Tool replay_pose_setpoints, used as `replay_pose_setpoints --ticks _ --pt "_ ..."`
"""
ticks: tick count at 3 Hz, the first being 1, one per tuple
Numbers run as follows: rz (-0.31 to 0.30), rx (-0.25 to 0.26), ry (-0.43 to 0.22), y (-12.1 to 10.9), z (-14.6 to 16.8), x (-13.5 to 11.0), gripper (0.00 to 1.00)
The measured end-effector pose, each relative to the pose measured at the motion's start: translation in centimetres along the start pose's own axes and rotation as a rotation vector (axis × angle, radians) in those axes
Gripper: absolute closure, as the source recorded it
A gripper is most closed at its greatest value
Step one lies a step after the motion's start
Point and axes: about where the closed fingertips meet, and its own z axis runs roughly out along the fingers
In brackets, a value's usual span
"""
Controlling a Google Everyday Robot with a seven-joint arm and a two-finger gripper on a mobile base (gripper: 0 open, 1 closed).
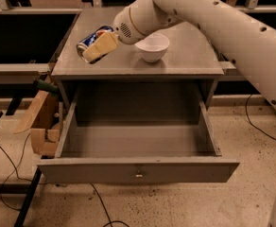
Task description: Place pepsi can into top drawer
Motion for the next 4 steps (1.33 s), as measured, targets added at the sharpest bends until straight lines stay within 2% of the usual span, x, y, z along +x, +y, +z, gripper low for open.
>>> replay_pose_setpoints --ticks 1,2,3,4 --pt "-0.041 -0.069 0.055 1.0 -0.2 1.5 1.0" --pt "-0.041 -0.069 0.055 1.0 -0.2 1.5 1.0" --pt "-0.025 -0.128 0.071 2.7 1.0 4.0 1.0" --pt "0.034 -0.194 0.101 4.8 3.0 7.9 1.0"
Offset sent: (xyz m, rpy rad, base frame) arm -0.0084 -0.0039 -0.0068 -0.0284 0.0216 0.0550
